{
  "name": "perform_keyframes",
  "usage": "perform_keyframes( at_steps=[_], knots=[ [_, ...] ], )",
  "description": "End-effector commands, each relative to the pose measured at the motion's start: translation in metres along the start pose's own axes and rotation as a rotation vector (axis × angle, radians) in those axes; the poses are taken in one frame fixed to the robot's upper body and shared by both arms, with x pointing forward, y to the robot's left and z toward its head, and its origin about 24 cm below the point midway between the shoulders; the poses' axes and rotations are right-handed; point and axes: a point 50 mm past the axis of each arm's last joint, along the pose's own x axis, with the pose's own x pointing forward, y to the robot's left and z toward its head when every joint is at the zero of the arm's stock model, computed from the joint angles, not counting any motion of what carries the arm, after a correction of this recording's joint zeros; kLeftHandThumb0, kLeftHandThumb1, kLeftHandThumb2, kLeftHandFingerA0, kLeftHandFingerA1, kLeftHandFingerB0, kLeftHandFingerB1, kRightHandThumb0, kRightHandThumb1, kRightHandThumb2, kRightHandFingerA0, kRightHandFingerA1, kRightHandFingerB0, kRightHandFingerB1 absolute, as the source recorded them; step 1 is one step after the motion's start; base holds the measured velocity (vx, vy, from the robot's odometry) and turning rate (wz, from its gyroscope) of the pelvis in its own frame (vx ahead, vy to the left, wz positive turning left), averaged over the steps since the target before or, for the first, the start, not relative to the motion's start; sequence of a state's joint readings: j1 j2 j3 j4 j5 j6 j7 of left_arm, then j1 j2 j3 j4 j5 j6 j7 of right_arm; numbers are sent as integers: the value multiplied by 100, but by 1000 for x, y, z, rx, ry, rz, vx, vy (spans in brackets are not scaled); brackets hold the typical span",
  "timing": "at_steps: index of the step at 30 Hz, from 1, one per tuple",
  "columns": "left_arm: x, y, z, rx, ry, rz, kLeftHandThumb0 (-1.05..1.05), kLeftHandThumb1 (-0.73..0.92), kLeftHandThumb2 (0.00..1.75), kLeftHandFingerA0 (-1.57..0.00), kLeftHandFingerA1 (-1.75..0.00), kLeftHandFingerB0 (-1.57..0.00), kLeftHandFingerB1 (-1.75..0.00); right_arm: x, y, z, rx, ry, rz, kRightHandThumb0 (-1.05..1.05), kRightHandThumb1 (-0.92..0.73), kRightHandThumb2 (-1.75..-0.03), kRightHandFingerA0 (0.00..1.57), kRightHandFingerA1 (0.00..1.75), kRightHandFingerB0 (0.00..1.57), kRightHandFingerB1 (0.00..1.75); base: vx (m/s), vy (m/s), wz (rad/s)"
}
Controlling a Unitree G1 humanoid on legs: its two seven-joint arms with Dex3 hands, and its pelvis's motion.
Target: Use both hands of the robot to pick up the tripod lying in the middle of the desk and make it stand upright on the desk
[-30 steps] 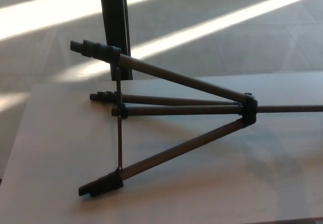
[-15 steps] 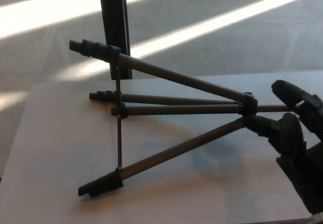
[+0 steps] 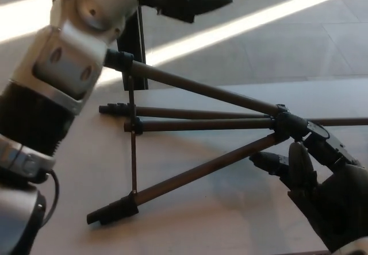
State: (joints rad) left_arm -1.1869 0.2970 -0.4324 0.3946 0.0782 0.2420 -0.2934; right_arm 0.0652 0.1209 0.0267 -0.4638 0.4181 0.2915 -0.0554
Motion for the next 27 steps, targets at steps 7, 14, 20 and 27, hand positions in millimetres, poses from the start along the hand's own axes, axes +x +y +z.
perform_keyframes(
  at_steps=[7, 14, 20, 27],
  knots=[
    [14, -45, -27, 352, 180, -143, -60, 62, 60, -53, -61, -56, -49, -9, -5, -13, 12, 75, -30, -71, -74, -63, 65, 82, 62, 57, 0, 0, 0],
    [6, -55, -50, 778, 197, -254, -67, 69, 61, -53, -80, -65, -69, -12, -5, -16, 9, 89, -42, -73, -75, -63, 67, 81, 61, 56, 0, 0, 0],
    [1, -58, -67, 992, 253, -304, -74, 70, 61, -37, -57, -51, -43, -12, -4, -15, 15, 87, -41, -70, -75, -62, 70, 81, 62, 56, 0, 0, 0],
    [-3, -60, -76, 1151, 286, -320, -92, 62, 98, -7, -51, -29, -49, -10, -5, -13, -12, 88, -31, -72, -75, -62, 73, 83, 66, 54, 0, 0, 0]
  ],
)
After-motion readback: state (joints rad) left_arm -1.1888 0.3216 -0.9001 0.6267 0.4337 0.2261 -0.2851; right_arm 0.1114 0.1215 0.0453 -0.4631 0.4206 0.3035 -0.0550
